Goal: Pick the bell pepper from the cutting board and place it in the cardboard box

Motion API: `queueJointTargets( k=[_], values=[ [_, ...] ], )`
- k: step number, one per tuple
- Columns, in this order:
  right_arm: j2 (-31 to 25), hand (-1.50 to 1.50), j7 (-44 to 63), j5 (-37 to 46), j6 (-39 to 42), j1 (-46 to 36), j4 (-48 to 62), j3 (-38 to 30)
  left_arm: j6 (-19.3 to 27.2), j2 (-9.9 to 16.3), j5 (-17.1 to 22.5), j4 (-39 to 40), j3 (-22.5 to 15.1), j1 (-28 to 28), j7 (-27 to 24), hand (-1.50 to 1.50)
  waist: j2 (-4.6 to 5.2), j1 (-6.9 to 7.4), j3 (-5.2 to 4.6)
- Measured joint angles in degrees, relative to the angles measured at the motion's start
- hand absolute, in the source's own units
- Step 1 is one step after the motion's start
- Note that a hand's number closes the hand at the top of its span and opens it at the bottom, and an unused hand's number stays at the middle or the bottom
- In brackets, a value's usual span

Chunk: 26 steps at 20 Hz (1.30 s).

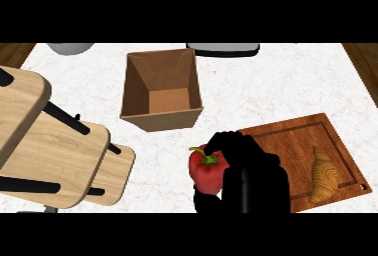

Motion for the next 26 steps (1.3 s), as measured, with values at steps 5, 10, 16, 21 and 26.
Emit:
queueJointTargets(
  k=[5,10,16,21,26],
  values=[
    [0.0,1.50,0.3,-6.8,-0.5,-11.8,7.3,-6.3,-0.4,-0.3,-0.6,0.0,-0.3,0.5,0.0,0.00,0.17,0.69,-0.08],
    [0.0,1.50,-0.1,-13.1,-2.1,-21.5,18.4,-12.2,-1.0,-0.4,-0.5,-0.3,0.2,-0.7,0.1,0.00,0.28,1.22,0.05],
    [0.0,1.50,-1.2,-20.5,-5.7,-30.0,33.3,-16.4,-1.5,-0.4,-0.7,0.9,1.0,-2.1,-0.8,0.00,0.43,1.78,0.14],
    [0.1,1.50,-2.9,-26.2,-10.1,-35.8,46.6,-18.7,-2.2,-0.9,-0.9,1.6,0.9,-2.9,-1.5,0.00,0.67,2.40,0.19],
    [0.1,-1.50,-4.6,-31.1,-16.3,-38.1,58.4,-19.3,-3.0,-0.9,-0.9,1.2,0.8,-3.3,-1.5,0.00,0.88,3.16,0.18]
  ],
)
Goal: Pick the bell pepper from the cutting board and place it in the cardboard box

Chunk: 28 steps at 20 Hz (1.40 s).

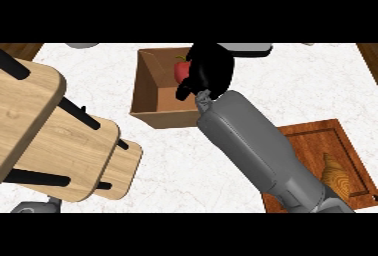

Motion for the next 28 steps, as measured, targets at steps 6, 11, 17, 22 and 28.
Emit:
queueJointTargets(
  k=[6,11,17,22,28],
  values=[
    [0.1,-1.50,-3.9,-5.9,-9.6,-2.4,11.2,-0.9,-0.1,-0.9,-0.5,-0.4,-0.6,0.3,0.0,0.00,0.14,0.32,0.03],
    [0.1,-1.50,-7.4,-9.0,-19.7,-4.6,16.1,-2.0,-0.7,-0.6,-0.3,-1.0,0.0,0.2,0.6,0.00,0.20,0.66,0.09],
    [0.1,-1.50,-11.0,-9.4,-34.1,-4.6,16.2,-5.1,-0.4,-0.5,-0.6,-0.7,0.8,0.6,0.7,0.00,-0.03,-0.37,0.08],
    [-0.2,-1.50,-15.8,-11.4,-42.5,-1.3,11.4,-8.5,0.3,-0.9,-0.7,-1.3,1.5,3.0,0.0,0.00,-0.59,-2.13,0.15],
    [-2.4,-1.50,-16.9,-9.3,-46.7,7.5,2.3,-11.4,0.2,-0.1,-0.1,-2.0,3.3,5.7,0.1,0.00,-1.45,-4.96,0.02]
  ],
)
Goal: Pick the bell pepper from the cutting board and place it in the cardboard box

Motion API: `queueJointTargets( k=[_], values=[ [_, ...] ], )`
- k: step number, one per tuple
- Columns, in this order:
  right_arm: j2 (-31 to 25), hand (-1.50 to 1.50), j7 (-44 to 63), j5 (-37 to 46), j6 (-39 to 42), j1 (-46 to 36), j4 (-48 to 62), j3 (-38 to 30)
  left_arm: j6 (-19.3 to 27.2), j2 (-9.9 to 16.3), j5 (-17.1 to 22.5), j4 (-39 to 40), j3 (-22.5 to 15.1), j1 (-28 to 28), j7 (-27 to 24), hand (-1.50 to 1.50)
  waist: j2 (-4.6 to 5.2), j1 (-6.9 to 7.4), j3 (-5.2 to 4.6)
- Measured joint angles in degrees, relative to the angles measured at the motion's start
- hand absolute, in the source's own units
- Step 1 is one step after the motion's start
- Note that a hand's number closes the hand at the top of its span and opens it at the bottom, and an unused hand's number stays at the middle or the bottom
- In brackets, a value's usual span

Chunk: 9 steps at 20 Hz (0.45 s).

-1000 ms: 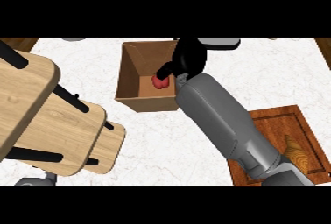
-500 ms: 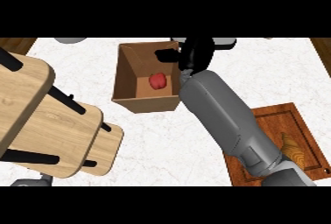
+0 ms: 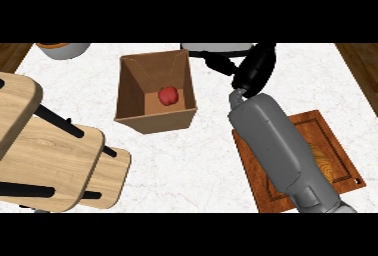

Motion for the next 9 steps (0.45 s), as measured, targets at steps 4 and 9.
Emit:
queueJointTargets(
  k=[4,9],
  values=[
    [-2.5,-1.50,0.7,1.1,-0.3,8.9,-11.3,-0.4,0.5,-0.7,-0.1,0.4,0.4,1.1,-0.4,0.00,-0.27,-1.24,-0.08],
    [-6.9,-1.50,1.3,0.9,1.5,23.7,-29.3,1.4,0.3,-0.5,-0.1,-0.1,1.0,1.4,0.1,0.00,-0.40,-2.03,-0.09]
  ],
)
